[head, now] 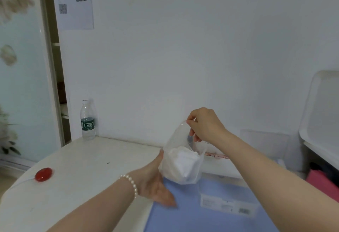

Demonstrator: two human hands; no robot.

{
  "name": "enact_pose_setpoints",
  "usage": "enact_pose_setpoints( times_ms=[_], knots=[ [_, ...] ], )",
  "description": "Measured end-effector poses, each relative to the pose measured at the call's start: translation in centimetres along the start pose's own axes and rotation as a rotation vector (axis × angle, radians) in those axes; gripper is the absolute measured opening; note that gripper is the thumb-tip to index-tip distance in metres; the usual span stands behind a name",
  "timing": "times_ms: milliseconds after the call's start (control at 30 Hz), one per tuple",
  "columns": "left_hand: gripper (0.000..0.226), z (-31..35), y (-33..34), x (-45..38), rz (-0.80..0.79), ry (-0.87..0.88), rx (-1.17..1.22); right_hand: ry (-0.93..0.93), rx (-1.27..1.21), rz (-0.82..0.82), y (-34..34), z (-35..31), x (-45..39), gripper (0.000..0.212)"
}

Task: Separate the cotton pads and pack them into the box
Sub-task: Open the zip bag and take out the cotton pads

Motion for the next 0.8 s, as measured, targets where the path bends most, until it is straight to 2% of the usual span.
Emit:
enact_pose_setpoints(
  times_ms=[100,133,267,333,400,500,567,700,733,800],
  knots=[
    [0.055,0.0,2.2,-1.4,-0.042,0.253,0.301,-0.08,0.018,0.031,0.7,-0.1,0.4,0.023],
    [0.046,0.3,2.7,-1.8,-0.049,0.317,0.364,-0.119,0.035,0.046,1.0,0.0,0.5,0.023],
    [0.036,2.1,2.8,-4.1,0.013,0.508,0.528,-0.31,0.089,0.16,1.8,1.2,0.9,0.02],
    [0.026,2.9,2.6,-4.8,0.013,0.525,0.609,-0.388,0.105,0.224,2.1,2.5,1.1,0.02],
    [0.042,3.3,1.6,-5.3,-0.023,0.58,0.647,-0.403,0.117,0.224,2.9,4.3,1.3,0.023],
    [0.062,2.8,-0.3,-6.3,-0.136,0.666,0.648,-0.305,0.085,0.13,5.0,7.3,1.5,0.018],
    [0.064,2.1,-1.8,-7.3,-0.1,0.616,0.667,-0.233,0.064,0.041,6.6,9.0,1.6,0.023],
    [0.065,0.1,-4.0,-9.2,0.1,0.466,0.675,-0.132,-0.147,-0.071,8.9,9.8,1.8,0.046],
    [0.065,-0.1,-4.4,-9.5,0.138,0.442,0.673,-0.132,-0.183,-0.044,9.3,9.7,1.8,0.044],
    [0.064,-0.1,-4.7,-9.8,0.138,0.41,0.691,-0.165,-0.14,0.023,9.9,9.3,1.7,0.026]
  ],
)
Point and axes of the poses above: each hand's wrist, its own x-axis away from the middle knuckle, its own y-axis out of the palm, z = x × y, the point moved 1 cm from there along -x, towards the middle knuckle, and after that the axes turned 10 degrees about -z, right-handed, at the moved point
